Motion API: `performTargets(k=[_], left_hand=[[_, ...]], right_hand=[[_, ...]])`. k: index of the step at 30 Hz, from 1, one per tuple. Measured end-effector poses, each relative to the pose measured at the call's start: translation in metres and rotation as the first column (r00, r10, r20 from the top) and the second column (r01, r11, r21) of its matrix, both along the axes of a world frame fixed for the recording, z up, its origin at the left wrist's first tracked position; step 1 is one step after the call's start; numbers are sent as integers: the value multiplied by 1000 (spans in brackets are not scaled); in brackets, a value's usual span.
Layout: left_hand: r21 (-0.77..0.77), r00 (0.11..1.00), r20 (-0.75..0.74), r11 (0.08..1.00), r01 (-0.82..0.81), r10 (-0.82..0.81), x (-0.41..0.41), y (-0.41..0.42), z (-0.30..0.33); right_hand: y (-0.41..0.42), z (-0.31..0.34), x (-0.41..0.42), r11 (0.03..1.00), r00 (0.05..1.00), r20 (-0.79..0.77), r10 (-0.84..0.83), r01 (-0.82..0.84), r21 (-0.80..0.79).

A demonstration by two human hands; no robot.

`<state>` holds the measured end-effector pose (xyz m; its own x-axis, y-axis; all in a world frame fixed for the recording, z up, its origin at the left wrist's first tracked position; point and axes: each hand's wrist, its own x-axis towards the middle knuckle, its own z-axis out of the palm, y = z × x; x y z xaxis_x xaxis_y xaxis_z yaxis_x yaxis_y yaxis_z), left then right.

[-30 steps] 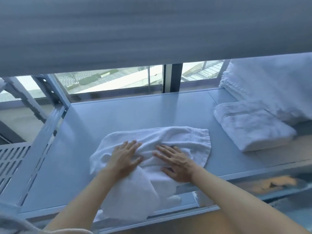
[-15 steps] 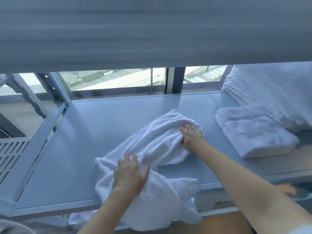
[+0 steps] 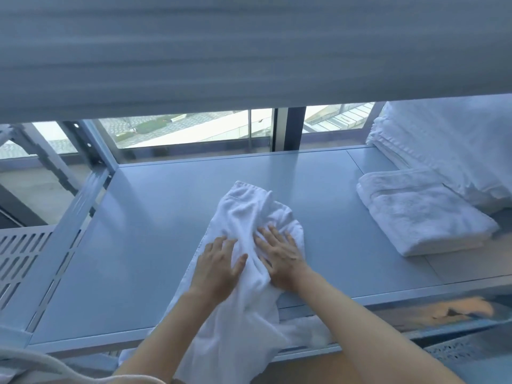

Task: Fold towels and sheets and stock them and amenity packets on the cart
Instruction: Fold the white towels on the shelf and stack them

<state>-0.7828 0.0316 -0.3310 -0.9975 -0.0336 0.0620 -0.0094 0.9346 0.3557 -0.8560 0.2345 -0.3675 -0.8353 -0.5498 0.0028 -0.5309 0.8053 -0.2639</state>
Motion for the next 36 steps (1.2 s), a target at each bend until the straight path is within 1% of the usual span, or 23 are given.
performTargets(k=[2,4,6,8,10,12,14,16,21,22,24,25,26,27,32,34,36], left_hand=[[-57,997,74,998,36,-32,-12,-6,-13],[-138,990,142,990,31,-12,-15,-11,-28],[-182,988,153,983,0,28,-12,-17,-38],[-191,988,143,981,-24,52,-7,-19,-43],[-198,991,121,980,-27,52,-1,-19,-44],[-195,993,109,981,-24,46,4,-17,-44],[-173,994,108,985,-16,35,9,-15,-42],[-167,993,114,986,4,15,12,-15,-40],[-157,993,117,987,39,-20,23,-25,-43],[-150,993,114,987,48,-31,25,-29,-44],[-134,992,98,987,88,-76,25,-42,-42],[-125,990,86,985,118,-108,23,-52,-41],[-122,987,76,981,150,-142,21,-64,-39],[-124,983,68,976,177,-170,19,-77,-38],[-121,967,61,960,254,-248,12,-139,-31],[-118,957,86,951,287,-278,12,-141,-32],[-105,955,92,951,291,-282,14,-128,-34]], right_hand=[[12,3,0,992,992,-28,124,-124,-12],[24,4,1,985,985,-38,168,-169,-42],[39,9,0,990,994,-8,109,-110,-88],[57,12,-6,990,1000,24,2,1,-140],[74,15,-17,985,996,46,-74,80,-151],[85,19,-32,982,992,65,-111,119,-150],[91,24,-45,979,989,81,-123,135,-153],[96,27,-57,984,988,89,-127,136,-112],[95,28,-61,991,993,44,-110,105,87],[91,28,-56,991,994,24,-107,105,77],[84,23,-38,994,995,-31,-95,93,-57],[84,19,-27,990,995,-56,-84,77,-120],[87,15,-16,988,995,-73,-61,50,-149],[92,11,-6,990,996,-80,-26,14,-144],[140,6,17,973,973,-49,227,-228,-26],[155,14,10,958,957,-48,285,-285,17],[161,21,-3,953,953,-52,297,-293,71]])
